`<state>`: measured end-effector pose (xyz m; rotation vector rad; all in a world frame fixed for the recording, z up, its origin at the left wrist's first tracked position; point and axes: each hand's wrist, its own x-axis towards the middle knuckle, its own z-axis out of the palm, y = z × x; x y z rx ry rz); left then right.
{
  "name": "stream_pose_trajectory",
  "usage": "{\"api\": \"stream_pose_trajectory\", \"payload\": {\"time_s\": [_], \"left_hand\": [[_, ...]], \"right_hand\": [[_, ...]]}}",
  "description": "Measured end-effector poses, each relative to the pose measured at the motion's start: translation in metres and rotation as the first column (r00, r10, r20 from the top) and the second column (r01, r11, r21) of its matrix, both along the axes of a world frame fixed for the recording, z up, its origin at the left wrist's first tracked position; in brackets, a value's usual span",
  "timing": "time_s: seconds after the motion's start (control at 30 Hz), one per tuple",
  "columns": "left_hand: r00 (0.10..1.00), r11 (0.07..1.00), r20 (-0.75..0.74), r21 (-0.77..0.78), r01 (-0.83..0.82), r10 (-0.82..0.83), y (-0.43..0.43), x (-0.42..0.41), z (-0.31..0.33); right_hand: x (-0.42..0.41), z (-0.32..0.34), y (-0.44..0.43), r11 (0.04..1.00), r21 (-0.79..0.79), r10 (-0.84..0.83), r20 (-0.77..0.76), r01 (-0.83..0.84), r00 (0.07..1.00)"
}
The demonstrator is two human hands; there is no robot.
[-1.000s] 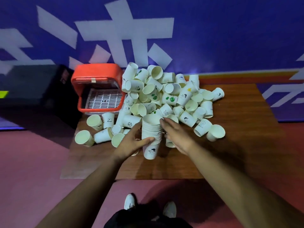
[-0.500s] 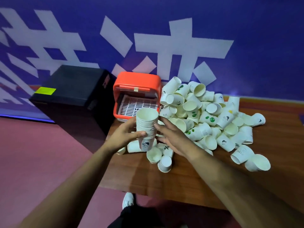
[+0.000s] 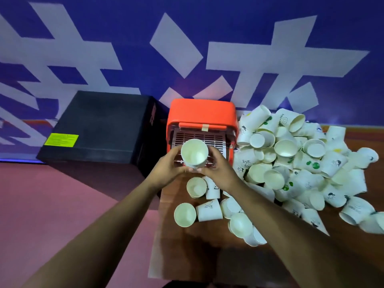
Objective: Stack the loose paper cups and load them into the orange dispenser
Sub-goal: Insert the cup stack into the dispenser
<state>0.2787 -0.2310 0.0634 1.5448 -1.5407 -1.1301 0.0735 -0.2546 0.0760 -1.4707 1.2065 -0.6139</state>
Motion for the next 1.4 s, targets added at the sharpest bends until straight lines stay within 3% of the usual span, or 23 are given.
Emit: {"api": "stream_pose_trajectory", "payload": {"time_s": [0.3, 0.53, 0.87, 1.4], "left_hand": [[0.999, 0.996, -0.03, 0.087, 0.013, -0.011, -0.046, 0.018, -0.051], [0.996, 0.984, 0.002, 0.156, -0.091, 0.091, -0.067, 0.02, -0.08], [0.951, 0.968, -0.196, 0.128, -0.216, 0.238, -0.093, 0.019, -0.087], [0.912, 0.946, -0.252, 0.105, -0.307, 0.324, -0.083, 0.011, -0.094]], "right_hand": [[0.02, -0.046, -0.045, 0.999, 0.034, -0.014, -0.082, 0.017, 0.997], [0.035, -0.076, -0.072, 0.993, 0.103, -0.038, -0.131, 0.051, 0.991], [0.06, -0.098, -0.116, 0.975, 0.161, -0.145, -0.058, 0.152, 0.988], [0.062, -0.11, -0.11, 0.969, 0.179, -0.184, 0.044, 0.173, 0.982]]}}
